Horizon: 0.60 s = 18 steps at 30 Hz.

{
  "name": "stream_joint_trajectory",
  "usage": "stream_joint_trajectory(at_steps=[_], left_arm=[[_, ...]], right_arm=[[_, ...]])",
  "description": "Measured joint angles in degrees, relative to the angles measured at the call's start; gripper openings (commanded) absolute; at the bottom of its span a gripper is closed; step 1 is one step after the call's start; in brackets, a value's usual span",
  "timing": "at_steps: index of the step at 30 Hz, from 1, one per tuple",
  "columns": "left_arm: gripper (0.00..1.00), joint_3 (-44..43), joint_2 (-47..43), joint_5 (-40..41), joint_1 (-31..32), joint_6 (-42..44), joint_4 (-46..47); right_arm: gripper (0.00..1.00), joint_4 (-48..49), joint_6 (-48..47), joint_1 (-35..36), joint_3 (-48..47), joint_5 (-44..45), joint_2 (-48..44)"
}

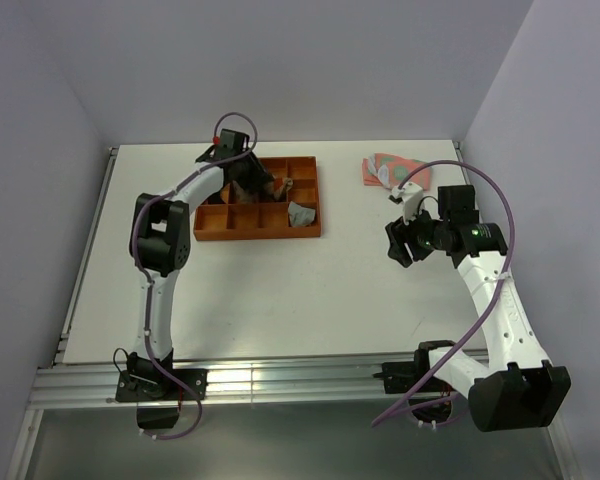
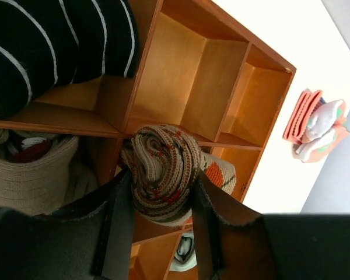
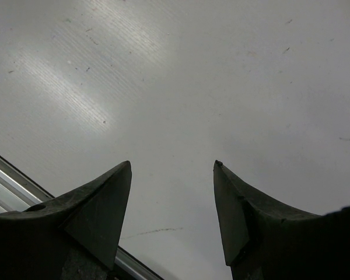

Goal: Roll the socks
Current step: Place the sock in the storage box.

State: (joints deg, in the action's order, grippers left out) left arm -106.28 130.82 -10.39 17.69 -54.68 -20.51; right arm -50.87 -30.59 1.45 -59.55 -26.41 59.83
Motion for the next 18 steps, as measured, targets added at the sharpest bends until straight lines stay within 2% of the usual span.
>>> stream_joint_trajectory(at_steps=[6,18], left_arm=[[0.0,-4.9,2.2,0.9,0.2,1.4,-5.7],[0.0,-16.9,7.4,8.1,2.8,4.0,-18.0]], right_arm=[[0.65,-0.3,-0.5,0.0,0.0,0.0,0.9],[0.65,-0.9,-1.2,0.0,0.1,-0.1,1.3]])
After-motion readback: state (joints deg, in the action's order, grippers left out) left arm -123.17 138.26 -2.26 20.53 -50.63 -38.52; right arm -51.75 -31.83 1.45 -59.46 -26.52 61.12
